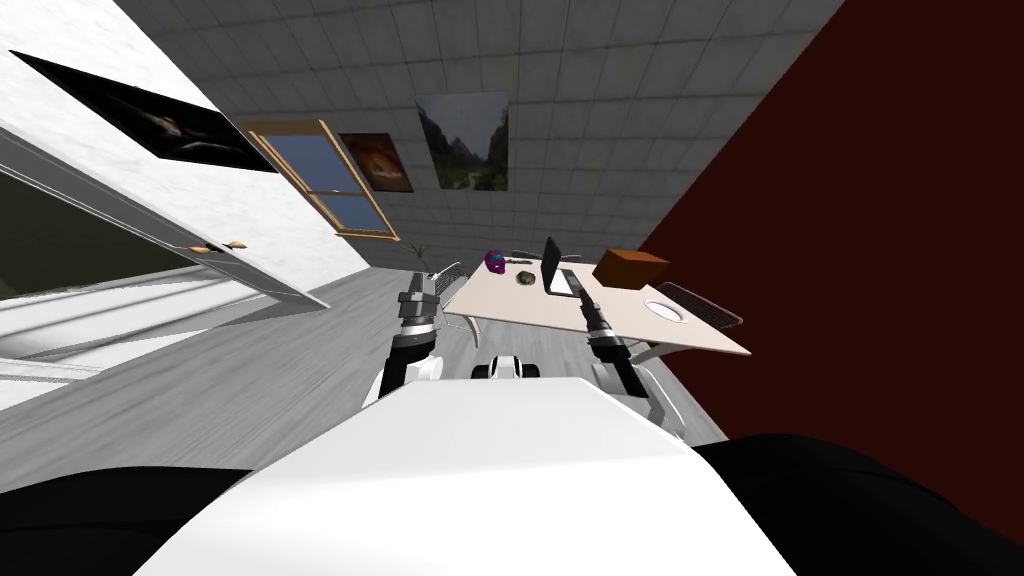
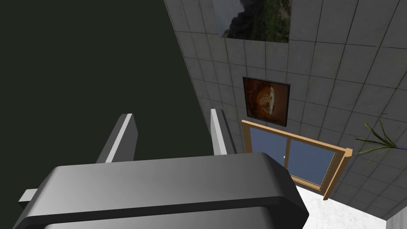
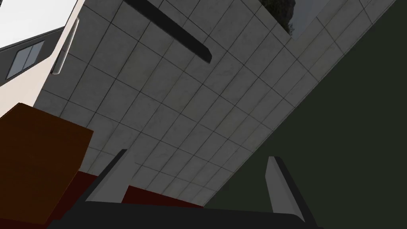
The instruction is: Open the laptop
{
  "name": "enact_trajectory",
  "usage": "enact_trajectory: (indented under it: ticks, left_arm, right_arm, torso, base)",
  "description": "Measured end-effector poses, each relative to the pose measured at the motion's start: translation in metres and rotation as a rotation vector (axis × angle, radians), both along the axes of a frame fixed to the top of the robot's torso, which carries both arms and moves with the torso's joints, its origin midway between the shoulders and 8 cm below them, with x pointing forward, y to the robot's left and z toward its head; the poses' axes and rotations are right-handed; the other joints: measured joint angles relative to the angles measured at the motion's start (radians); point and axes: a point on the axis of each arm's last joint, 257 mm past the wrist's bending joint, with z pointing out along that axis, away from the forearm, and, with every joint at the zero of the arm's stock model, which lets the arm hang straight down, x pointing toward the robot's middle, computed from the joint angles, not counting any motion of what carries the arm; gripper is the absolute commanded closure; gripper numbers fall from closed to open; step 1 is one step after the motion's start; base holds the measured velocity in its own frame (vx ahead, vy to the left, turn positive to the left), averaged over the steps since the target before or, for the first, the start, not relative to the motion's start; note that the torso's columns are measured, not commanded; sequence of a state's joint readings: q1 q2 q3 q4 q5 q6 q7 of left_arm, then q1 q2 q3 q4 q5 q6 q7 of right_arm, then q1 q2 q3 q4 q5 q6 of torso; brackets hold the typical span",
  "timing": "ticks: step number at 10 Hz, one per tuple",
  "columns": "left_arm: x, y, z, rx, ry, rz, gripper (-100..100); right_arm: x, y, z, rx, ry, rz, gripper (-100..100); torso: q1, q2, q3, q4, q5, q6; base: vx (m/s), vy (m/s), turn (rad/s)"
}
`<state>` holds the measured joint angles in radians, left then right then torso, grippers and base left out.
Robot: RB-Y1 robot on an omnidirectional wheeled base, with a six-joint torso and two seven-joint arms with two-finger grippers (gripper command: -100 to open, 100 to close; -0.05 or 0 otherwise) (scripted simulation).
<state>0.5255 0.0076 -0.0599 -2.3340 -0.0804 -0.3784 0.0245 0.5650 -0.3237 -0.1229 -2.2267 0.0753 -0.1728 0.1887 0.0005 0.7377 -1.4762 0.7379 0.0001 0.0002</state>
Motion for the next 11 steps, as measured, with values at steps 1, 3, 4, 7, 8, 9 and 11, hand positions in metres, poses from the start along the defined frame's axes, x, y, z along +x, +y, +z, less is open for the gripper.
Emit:
enact_trajectory:
  ticks: [1, 3, 4, 7, 8, 9, 11]
  left_arm:
    - [0.0, 0.0, 0.0, 0.0, 0.0, 0.0, 0]
    - [0.0, 0.0, 0.0, 0.0, 0.0, 0.0, 0]
    - [0.0, 0.0, 0.0, 0.0, 0.0, 0.0, 0]
    - [0.0, 0.0, 0.0, 0.0, 0.0, 0.0, 0]
    - [0.0, 0.0, 0.0, 0.0, 0.0, 0.0, 0]
    - [0.0, 0.0, 0.0, 0.0, 0.0, 0.0, 0]
    - [0.0, 0.0, 0.0, 0.0, 0.0, 0.0, 0]
  right_arm:
    - [0.0, -0.011, -0.013, -0.05, 0.043, -0.022, -100]
    - [-0.001, -0.027, -0.027, -0.124, 0.103, -0.055, -100]
    - [0.001, -0.036, -0.032, -0.159, 0.132, -0.072, -100]
    - [0.001, -0.081, -0.065, -0.313, 0.258, -0.15, -100]
    - [0.0, -0.086, -0.067, -0.339, 0.277, -0.163, -100]
    - [-0.003, -0.097, -0.071, -0.377, 0.307, -0.182, -100]
    - [-0.005, -0.137, -0.084, -0.483, 0.386, -0.242, -100]
  torso:
    - [0.0, 0.0, 0.0, 0.0, 0.0, 0.0]
    - [-0.002, 0.0, 0.0, 0.0, -0.001, 0.0]
    - [-0.002, 0.001, 0.0, 0.0, -0.001, 0.0]
    - [0.001, 0.0, 0.0, 0.0, 0.0, 0.0]
    - [-0.001, 0.001, 0.001, 0.0, 0.0, 0.0]
    - [-0.002, 0.001, 0.001, 0.0, -0.001, 0.0]
    - [0.0, 0.0, 0.0, 0.0, 0.0, 0.0]
  base:
    - [0.018, 0.081, 0.225]
    - [0.014, 0.047, 0.12]
    - [0.014, 0.068, 0.219]
    - [0.022, 0.078, 0.163]
    - [0.015, 0.051, 0.134]
    - [0.019, 0.065, 0.241]
    - [0.029, 0.081, 0.227]
